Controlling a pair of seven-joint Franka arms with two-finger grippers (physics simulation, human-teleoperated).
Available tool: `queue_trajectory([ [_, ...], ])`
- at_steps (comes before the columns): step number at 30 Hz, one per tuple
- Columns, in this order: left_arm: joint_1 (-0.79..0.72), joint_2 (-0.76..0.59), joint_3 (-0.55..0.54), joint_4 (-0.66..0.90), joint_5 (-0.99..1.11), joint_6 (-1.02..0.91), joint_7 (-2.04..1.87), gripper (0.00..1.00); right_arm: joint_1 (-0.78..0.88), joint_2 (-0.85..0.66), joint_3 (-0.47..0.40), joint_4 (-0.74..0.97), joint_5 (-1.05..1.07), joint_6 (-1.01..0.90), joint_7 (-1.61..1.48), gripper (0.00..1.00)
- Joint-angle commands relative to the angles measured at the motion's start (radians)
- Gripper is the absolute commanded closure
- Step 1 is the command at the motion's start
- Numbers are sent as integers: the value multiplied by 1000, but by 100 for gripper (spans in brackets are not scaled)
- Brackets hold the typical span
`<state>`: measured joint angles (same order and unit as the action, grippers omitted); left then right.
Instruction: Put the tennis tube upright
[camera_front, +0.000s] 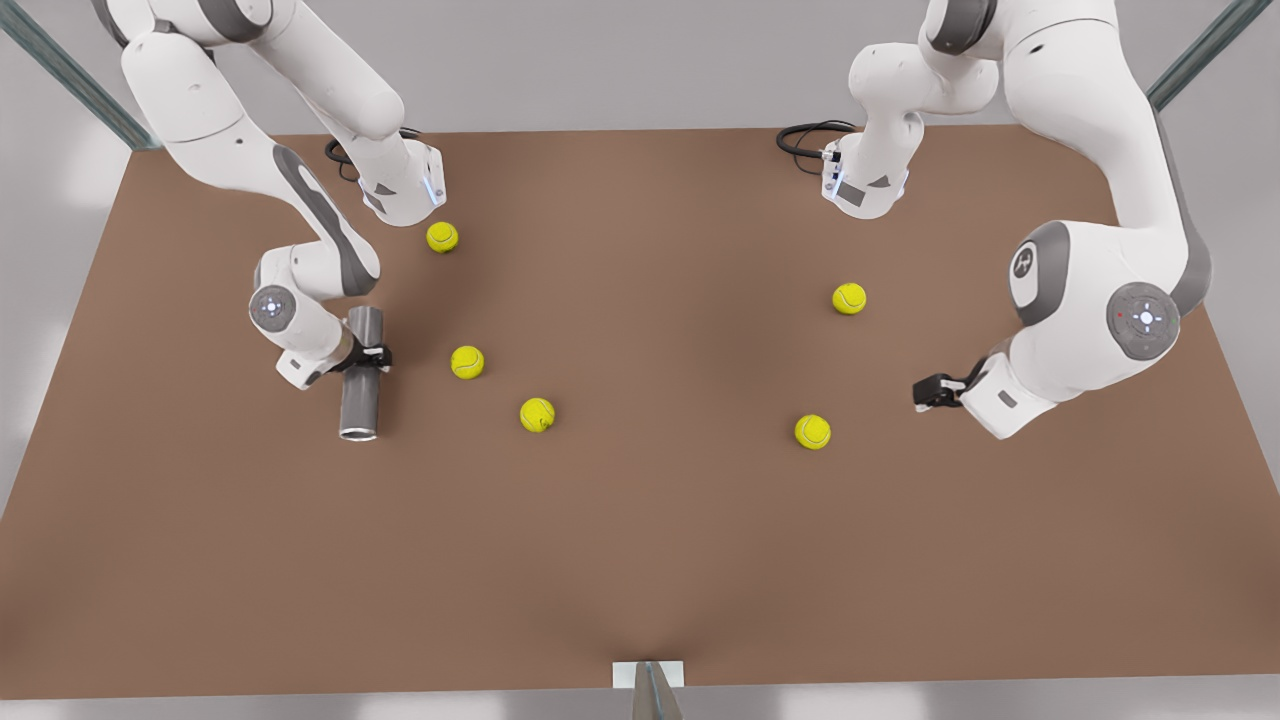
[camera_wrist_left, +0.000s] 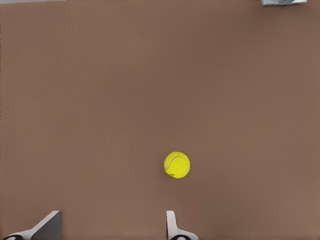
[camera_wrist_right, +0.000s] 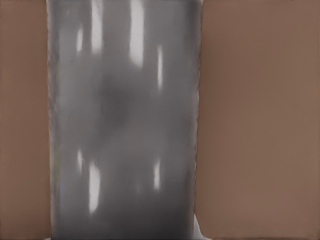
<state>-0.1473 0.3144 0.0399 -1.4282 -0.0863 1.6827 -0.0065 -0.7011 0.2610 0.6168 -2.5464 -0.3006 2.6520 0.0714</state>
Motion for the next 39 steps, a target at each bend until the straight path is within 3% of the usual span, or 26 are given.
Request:
queue_trajectory([
  [1,2,-1,0,0,0,0,0,1,0,0,0,0,-2,0,1,27],
  [5,0,-1,0,0,0,0,-4,1,6,-91,9,2,-6,-23,-10,27],
  [15,5,-3,-3,-2,0,-3,2,1,23,-115,311,66,5,-72,-32,27],
  [22,-5,-1,-5,-6,-3,-11,-10,1,348,-8,293,206,24,-92,-142,27],
  [23,-8,-1,-5,-8,-3,-9,-12,1,428,15,244,241,23,-92,-195,27],
  [27,-9,-3,-5,-8,-3,-14,-12,1,857,121,-86,429,23,-81,-357,27],
  [31,-6,0,-5,-9,-23,-14,-9,1,1262,291,-382,710,15,-84,-384,27],
  [34,-8,6,-5,-14,-24,-9,-9,1,1485,434,-540,917,23,-107,-392,27],
  [36,-11,8,-5,-15,-24,-9,-10,1,1565,503,-586,1023,26,-132,-390,27],
  [39,-9,9,-5,-15,-29,-9,-10,1,1591,560,-588,1086,11,-112,-450,27],
])
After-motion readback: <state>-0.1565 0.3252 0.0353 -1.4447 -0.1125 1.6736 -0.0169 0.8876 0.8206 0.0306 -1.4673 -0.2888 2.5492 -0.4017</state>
